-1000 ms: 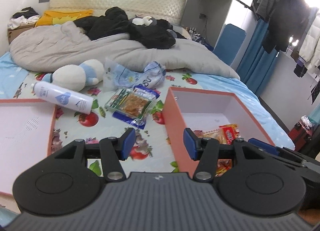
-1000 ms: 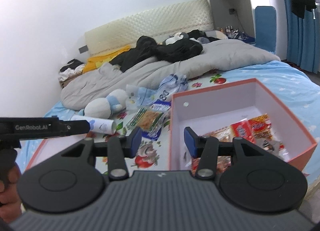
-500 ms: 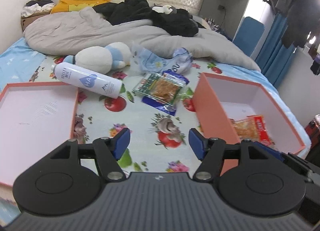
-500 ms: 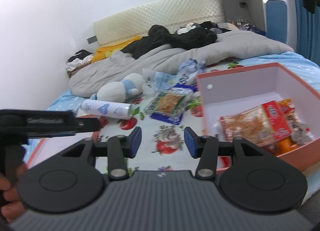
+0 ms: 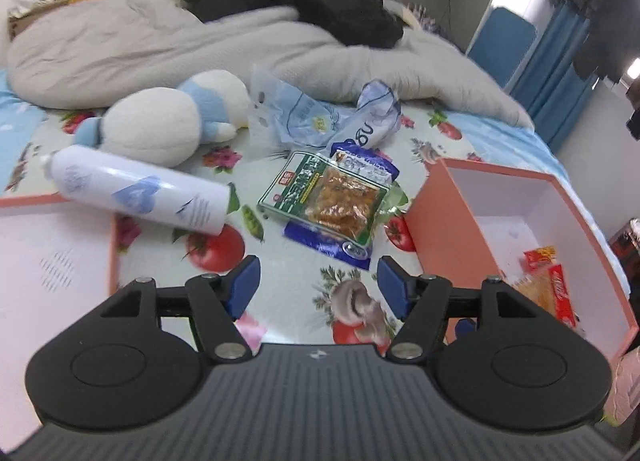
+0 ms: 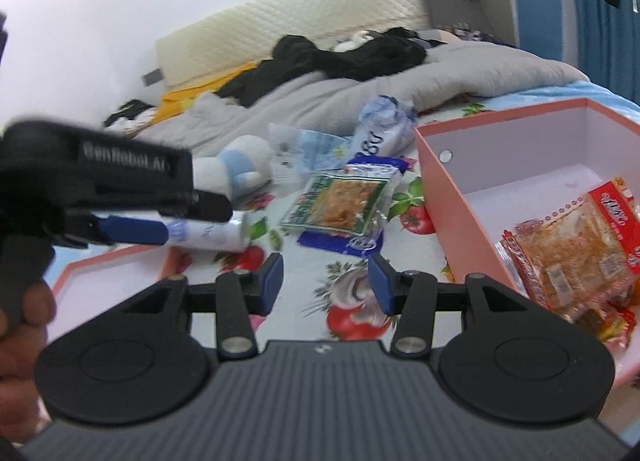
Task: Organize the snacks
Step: 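Grasp the green-labelled snack bag with the left tool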
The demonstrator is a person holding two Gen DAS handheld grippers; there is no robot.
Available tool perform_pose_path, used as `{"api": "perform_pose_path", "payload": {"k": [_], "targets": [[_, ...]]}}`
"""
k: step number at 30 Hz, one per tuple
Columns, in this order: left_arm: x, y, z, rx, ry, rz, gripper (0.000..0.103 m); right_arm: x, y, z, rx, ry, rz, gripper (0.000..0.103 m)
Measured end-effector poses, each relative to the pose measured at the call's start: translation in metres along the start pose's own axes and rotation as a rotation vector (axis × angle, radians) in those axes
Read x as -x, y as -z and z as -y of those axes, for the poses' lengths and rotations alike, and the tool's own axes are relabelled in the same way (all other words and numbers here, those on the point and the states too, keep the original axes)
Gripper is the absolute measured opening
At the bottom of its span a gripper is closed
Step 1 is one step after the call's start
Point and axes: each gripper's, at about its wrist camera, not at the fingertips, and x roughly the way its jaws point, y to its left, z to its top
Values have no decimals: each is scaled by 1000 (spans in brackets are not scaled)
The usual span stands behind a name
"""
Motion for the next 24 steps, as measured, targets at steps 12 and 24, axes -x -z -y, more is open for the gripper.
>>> {"api": "perform_pose_path", "payload": {"k": [12, 24], "targets": [[-149, -72, 30, -216, 31, -184, 71, -116, 6, 1, 70, 103, -56, 60], [-226, -62, 87, -501, 0, -299, 71, -141, 18, 6, 161, 109, -59, 66]]}}
